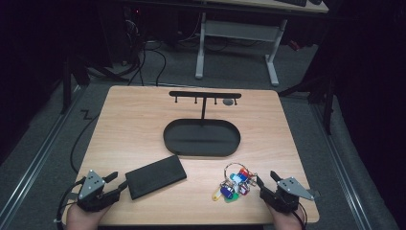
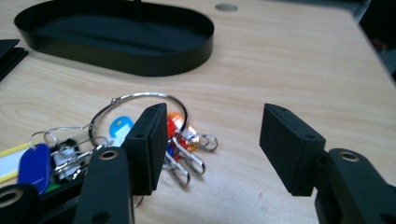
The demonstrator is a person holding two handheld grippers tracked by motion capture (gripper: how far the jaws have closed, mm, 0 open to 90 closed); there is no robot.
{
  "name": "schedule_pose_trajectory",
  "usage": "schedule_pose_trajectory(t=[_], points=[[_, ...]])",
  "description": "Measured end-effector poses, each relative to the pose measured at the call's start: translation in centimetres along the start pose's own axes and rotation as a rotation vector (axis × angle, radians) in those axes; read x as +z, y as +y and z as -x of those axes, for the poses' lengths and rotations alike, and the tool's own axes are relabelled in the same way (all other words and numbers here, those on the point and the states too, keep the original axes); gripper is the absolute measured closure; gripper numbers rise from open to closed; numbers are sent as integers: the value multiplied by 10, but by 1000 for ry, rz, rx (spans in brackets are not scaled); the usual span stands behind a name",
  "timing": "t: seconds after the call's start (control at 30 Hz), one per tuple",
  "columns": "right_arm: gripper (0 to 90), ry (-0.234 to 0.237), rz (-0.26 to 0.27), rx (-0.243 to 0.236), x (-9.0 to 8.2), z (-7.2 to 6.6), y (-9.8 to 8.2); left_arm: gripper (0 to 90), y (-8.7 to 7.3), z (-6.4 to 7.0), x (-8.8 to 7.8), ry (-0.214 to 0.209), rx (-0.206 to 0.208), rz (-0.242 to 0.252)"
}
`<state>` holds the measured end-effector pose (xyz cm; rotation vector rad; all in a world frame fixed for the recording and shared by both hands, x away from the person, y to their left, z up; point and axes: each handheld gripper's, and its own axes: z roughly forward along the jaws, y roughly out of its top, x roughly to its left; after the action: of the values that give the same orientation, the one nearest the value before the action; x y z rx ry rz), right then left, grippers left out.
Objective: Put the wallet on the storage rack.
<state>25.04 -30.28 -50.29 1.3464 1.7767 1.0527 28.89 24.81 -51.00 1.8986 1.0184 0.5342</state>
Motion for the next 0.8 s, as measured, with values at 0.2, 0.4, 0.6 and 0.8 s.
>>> schedule_pose_trajectory(t=[0.2,0.4,0.6,0.8], points=[[393,1,4,-1,2,2,-2,513,-3,-4,9,33,23,-27],[387,-6,4,19,6,8,-3,710,6,-9,25,71,57,-35],[390,2,6,3,7,7,-2,811,10,-16,37,77,53,-56],[390,5,-3,-5,9,6,-4,858,15,-15,49,77,68,-79]])
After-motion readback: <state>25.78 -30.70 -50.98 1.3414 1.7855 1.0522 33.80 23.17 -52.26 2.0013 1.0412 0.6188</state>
